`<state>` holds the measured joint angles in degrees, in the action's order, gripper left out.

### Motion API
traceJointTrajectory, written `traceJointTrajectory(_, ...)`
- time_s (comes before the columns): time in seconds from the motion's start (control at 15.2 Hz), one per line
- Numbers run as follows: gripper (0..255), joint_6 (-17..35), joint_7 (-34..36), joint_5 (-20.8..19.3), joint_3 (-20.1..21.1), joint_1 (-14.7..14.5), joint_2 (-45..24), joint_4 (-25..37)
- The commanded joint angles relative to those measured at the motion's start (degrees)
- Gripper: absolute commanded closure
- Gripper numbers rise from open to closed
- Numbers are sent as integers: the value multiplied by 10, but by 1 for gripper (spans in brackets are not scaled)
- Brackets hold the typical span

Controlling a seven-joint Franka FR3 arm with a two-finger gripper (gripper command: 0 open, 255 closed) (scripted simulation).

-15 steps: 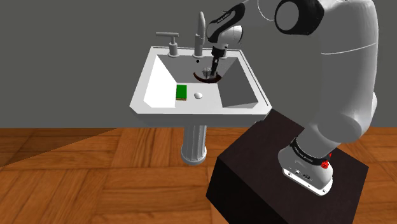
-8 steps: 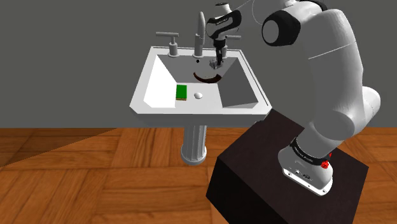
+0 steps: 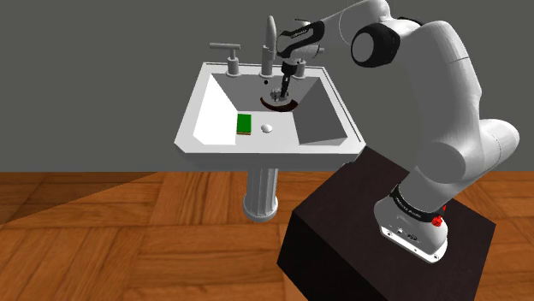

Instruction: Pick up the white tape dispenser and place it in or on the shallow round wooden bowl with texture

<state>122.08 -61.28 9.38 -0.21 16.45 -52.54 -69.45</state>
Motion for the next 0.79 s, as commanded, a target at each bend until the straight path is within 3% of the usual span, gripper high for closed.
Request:
traceJointTrajectory(0.0, 255, 8, -1, 3, 2, 1, -10, 2)
traceJointTrajectory(0.73, 255, 31, -4, 4, 3, 1, -39, 8)
